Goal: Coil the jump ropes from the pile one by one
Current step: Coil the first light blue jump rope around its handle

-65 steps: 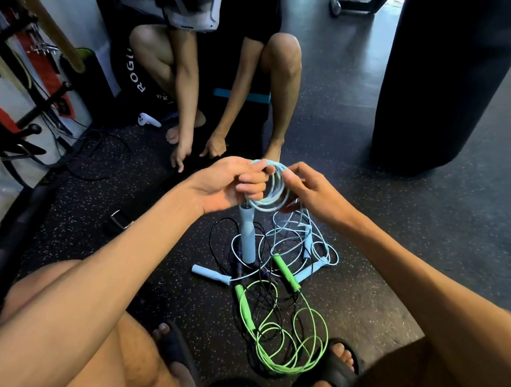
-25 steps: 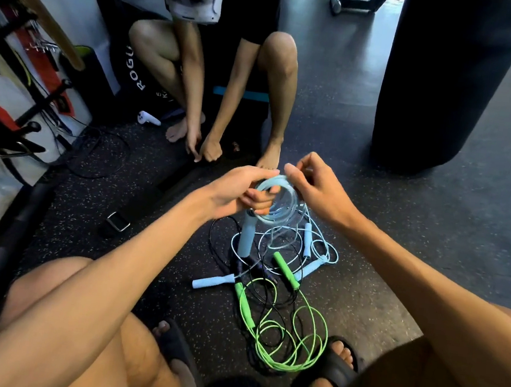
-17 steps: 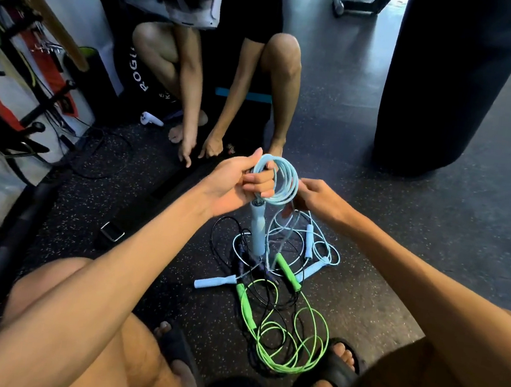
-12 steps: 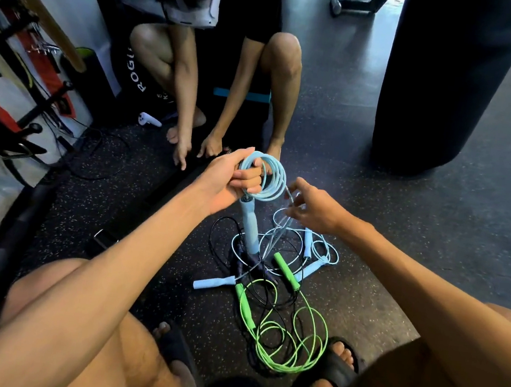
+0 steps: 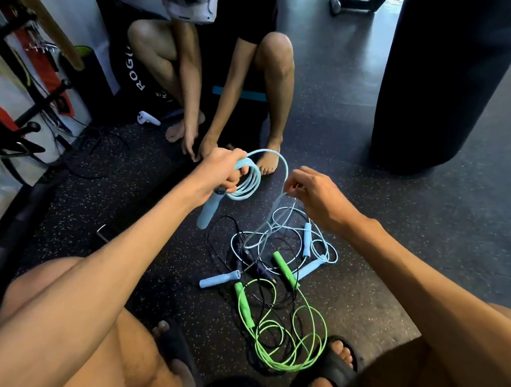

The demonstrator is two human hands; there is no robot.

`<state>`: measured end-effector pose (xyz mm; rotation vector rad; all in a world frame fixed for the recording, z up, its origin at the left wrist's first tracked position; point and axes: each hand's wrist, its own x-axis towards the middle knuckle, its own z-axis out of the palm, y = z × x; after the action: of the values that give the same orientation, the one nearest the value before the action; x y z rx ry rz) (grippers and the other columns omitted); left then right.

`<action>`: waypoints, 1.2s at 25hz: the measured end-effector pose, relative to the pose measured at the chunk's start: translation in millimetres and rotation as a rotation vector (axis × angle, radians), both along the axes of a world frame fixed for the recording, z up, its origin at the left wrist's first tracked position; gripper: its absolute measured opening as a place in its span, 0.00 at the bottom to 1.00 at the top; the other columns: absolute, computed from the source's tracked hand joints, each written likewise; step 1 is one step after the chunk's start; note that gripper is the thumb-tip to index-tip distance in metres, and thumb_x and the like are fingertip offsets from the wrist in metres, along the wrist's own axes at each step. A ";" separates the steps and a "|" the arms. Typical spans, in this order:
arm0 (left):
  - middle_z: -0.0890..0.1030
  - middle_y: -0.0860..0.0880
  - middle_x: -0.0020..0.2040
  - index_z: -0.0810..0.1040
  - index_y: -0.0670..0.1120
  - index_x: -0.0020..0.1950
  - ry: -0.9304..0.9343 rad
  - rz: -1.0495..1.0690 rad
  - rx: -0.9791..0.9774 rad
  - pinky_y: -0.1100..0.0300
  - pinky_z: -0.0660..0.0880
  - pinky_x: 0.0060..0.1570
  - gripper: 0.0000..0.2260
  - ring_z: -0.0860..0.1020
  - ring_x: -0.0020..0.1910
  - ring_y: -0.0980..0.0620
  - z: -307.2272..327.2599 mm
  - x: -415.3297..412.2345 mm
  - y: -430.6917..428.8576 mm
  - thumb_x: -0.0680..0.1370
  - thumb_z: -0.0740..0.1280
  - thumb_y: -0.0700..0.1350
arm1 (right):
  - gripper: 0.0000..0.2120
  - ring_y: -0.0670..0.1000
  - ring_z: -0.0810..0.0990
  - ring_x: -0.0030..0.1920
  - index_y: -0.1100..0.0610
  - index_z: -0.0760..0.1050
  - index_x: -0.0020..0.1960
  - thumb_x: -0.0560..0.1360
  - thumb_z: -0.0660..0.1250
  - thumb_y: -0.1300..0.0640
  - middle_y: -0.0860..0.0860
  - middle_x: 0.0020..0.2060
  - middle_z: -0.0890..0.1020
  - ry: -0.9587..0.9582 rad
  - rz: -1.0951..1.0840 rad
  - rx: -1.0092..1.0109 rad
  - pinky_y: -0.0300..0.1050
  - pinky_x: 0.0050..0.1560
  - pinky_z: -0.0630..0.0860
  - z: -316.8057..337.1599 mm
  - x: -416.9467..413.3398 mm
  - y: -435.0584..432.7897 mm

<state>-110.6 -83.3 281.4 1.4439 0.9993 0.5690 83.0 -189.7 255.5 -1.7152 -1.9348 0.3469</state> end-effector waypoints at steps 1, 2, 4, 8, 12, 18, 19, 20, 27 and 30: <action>0.59 0.52 0.20 0.70 0.42 0.34 0.065 -0.009 0.031 0.61 0.57 0.25 0.16 0.55 0.18 0.55 -0.5 -0.5 0.1 0.81 0.57 0.45 | 0.03 0.53 0.79 0.43 0.60 0.77 0.46 0.76 0.65 0.65 0.54 0.43 0.79 0.039 -0.005 0.038 0.49 0.45 0.75 2.9 -2.0 -0.5; 0.60 0.51 0.20 0.71 0.42 0.34 0.129 -0.028 0.058 0.61 0.57 0.26 0.16 0.56 0.18 0.55 -1.7 -1.2 0.6 0.81 0.57 0.45 | 0.03 0.54 0.79 0.43 0.60 0.76 0.46 0.76 0.65 0.66 0.53 0.42 0.80 0.083 -0.015 0.076 0.50 0.46 0.76 6.8 -3.4 -1.4; 0.62 0.50 0.21 0.73 0.41 0.33 0.252 -0.104 0.113 0.62 0.58 0.26 0.17 0.57 0.19 0.54 -4.3 -2.9 0.9 0.80 0.58 0.45 | 0.03 0.53 0.79 0.42 0.60 0.76 0.46 0.76 0.65 0.66 0.51 0.42 0.78 0.141 -0.034 0.178 0.49 0.44 0.76 13.5 -3.8 -2.3; 0.64 0.51 0.21 0.76 0.42 0.32 0.375 -0.264 0.210 0.62 0.58 0.25 0.19 0.60 0.21 0.54 -10.6 0.0 -4.7 0.81 0.60 0.47 | 0.02 0.51 0.75 0.41 0.61 0.75 0.45 0.76 0.65 0.67 0.53 0.44 0.76 0.138 -0.089 0.327 0.41 0.43 0.72 23.7 -4.0 -4.5; 0.63 0.52 0.24 0.71 0.43 0.35 0.361 -0.294 0.347 0.57 0.57 0.29 0.16 0.60 0.23 0.55 -12.9 7.5 -6.3 0.79 0.60 0.51 | 0.03 0.50 0.78 0.39 0.63 0.76 0.43 0.75 0.66 0.69 0.50 0.40 0.76 0.187 -0.063 0.309 0.48 0.41 0.77 24.5 -5.4 -4.6; 0.63 0.53 0.24 0.62 0.48 0.30 0.421 -0.326 0.469 0.48 0.74 0.39 0.28 0.65 0.24 0.55 -9.6 17.4 -28.7 0.77 0.45 0.69 | 0.05 0.40 0.75 0.37 0.60 0.77 0.43 0.75 0.65 0.68 0.46 0.39 0.75 0.203 -0.032 0.286 0.44 0.40 0.76 25.8 -7.3 -2.7; 0.62 0.53 0.25 0.61 0.49 0.30 0.405 -0.327 0.484 0.45 0.76 0.41 0.28 0.64 0.26 0.53 -8.6 18.8 -34.7 0.75 0.43 0.71 | 0.05 0.41 0.76 0.38 0.60 0.77 0.43 0.75 0.65 0.67 0.46 0.40 0.75 0.204 -0.030 0.269 0.44 0.41 0.77 24.8 -8.1 -2.4; 0.61 0.52 0.26 0.60 0.49 0.31 0.373 -0.334 0.499 0.45 0.76 0.38 0.27 0.63 0.27 0.53 -8.1 20.0 -40.3 0.75 0.45 0.70 | 0.05 0.43 0.76 0.39 0.60 0.78 0.44 0.76 0.65 0.66 0.47 0.40 0.75 0.209 -0.033 0.247 0.44 0.42 0.77 23.7 -9.1 -2.4; 0.68 0.47 0.28 0.72 0.38 0.33 0.144 -0.265 0.359 0.56 0.63 0.32 0.29 0.66 0.25 0.56 -25.7 28.2 -32.1 0.77 0.56 0.63 | 0.04 0.47 0.73 0.41 0.56 0.80 0.47 0.74 0.72 0.57 0.48 0.40 0.75 0.163 -0.160 0.278 0.40 0.42 0.71 27.5 -12.1 -3.7; 0.71 0.41 0.31 0.74 0.32 0.38 0.091 -0.256 0.296 0.59 0.65 0.31 0.34 0.69 0.29 0.51 -22.1 25.5 -28.4 0.74 0.55 0.64 | 0.09 0.43 0.74 0.36 0.57 0.74 0.49 0.76 0.70 0.53 0.47 0.38 0.78 0.268 -0.102 0.196 0.32 0.37 0.69 29.8 -15.6 -11.0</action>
<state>-85.1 -111.7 259.3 1.8433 0.8061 0.4795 67.3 -200.7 285.4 -1.5475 -1.6263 0.3196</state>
